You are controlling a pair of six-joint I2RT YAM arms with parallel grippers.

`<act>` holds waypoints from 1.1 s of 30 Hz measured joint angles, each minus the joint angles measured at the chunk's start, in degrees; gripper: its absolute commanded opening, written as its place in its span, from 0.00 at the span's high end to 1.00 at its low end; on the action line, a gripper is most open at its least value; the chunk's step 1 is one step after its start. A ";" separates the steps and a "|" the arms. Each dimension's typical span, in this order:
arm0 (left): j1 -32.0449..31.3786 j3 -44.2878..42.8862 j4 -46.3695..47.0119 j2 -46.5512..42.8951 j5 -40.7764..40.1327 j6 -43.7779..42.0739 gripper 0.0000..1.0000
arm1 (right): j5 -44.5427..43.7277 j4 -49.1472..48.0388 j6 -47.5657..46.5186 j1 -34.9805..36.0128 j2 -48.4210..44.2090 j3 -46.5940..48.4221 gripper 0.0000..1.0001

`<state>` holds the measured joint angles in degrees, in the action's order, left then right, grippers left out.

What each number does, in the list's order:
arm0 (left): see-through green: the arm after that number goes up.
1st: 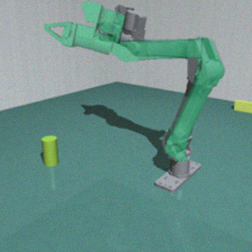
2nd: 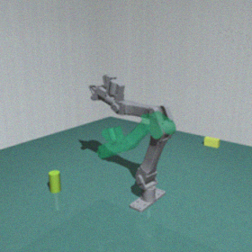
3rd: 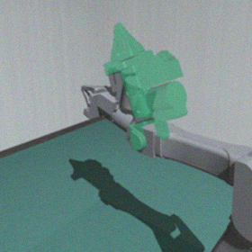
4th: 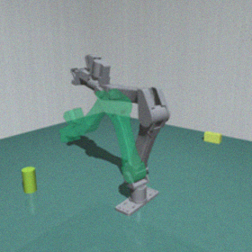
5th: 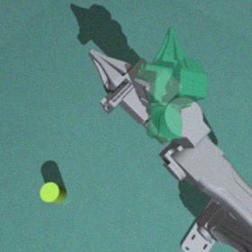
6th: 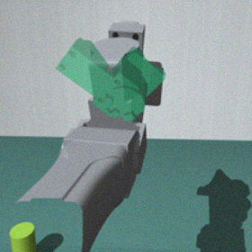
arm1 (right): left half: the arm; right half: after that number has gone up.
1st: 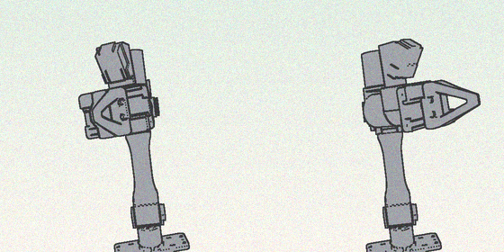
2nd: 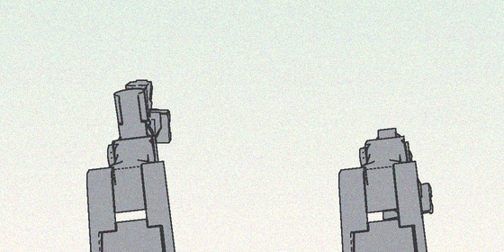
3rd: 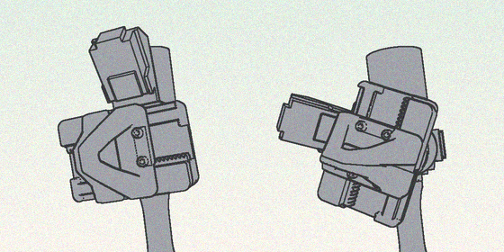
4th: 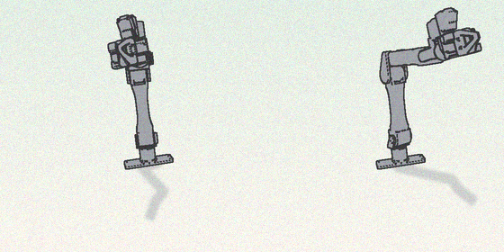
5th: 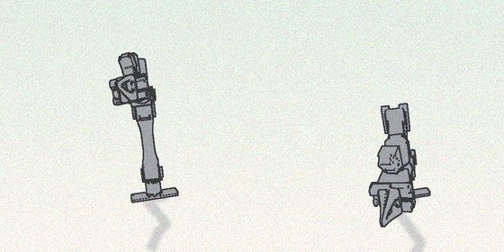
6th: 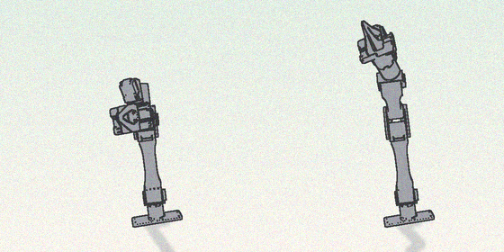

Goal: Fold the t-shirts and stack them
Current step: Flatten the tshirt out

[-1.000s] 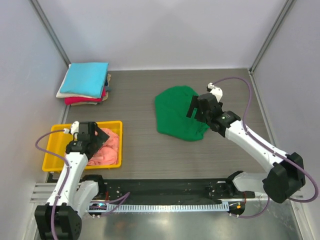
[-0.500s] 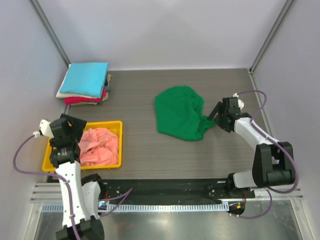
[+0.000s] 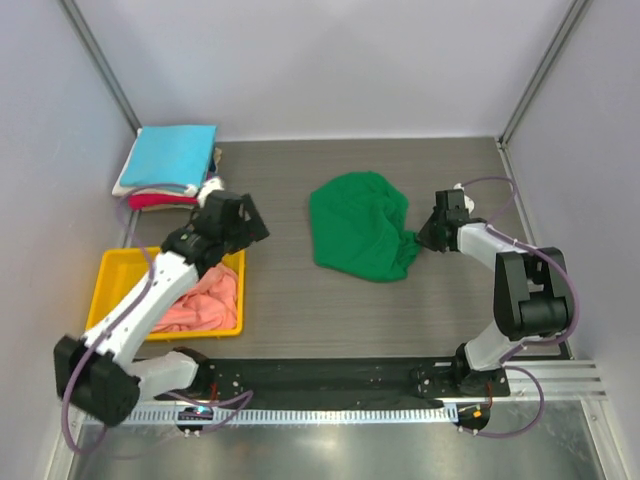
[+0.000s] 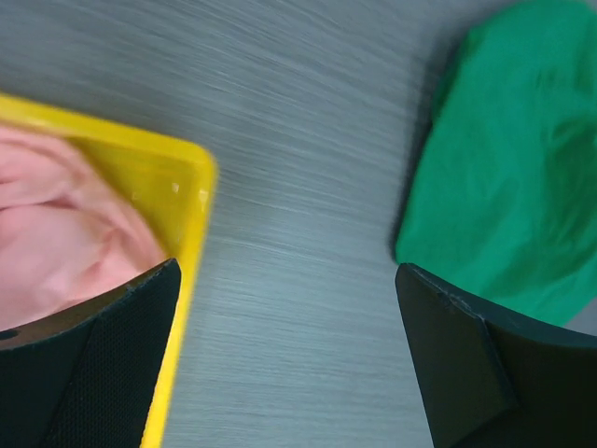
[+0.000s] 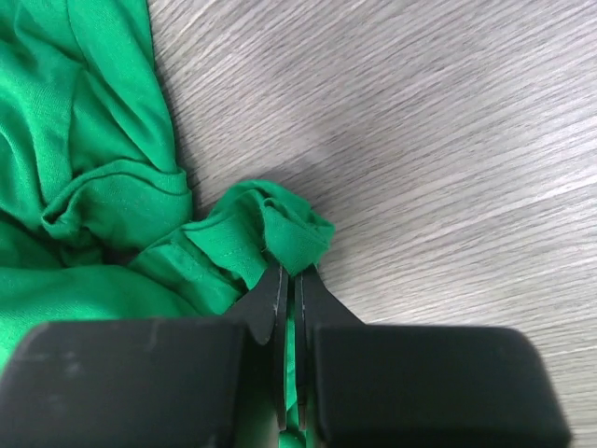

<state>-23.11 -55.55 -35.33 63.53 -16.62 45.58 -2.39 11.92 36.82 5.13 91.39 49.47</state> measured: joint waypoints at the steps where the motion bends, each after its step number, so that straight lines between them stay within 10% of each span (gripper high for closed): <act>1: -2.27 -2.25 0.42 4.04 0.09 -0.94 0.00 | -0.04 0.28 -0.07 0.00 -0.09 0.15 0.99; 14: -7.85 -34.23 12.46 55.54 7.67 -7.26 0.08 | -1.42 9.27 -3.15 0.00 -14.91 6.80 0.99; 17: -7.85 -41.48 12.57 62.79 8.81 -6.88 0.57 | -1.27 10.73 -3.45 0.00 -16.44 6.95 0.99; 18: -7.85 -43.04 12.50 64.28 9.33 -6.73 0.97 | -1.29 11.28 -3.54 0.00 -16.55 6.95 0.99; 19: -7.87 -44.37 12.52 65.44 9.79 -6.54 1.00 | -1.36 11.76 -3.63 0.00 -16.55 6.97 0.99; 26: -6.36 -45.77 11.74 61.64 11.63 -7.04 1.00 | -2.10 19.26 -4.94 -3.13 -13.38 15.02 0.99; 33: 4.11 -41.46 15.10 35.76 13.35 -6.40 1.00 | 2.49 26.03 -5.22 -16.02 -1.62 47.17 0.99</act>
<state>-19.00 -97.01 -20.23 99.29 -3.27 39.18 0.10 37.95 31.59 -10.90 89.78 96.64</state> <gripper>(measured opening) 0.033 0.045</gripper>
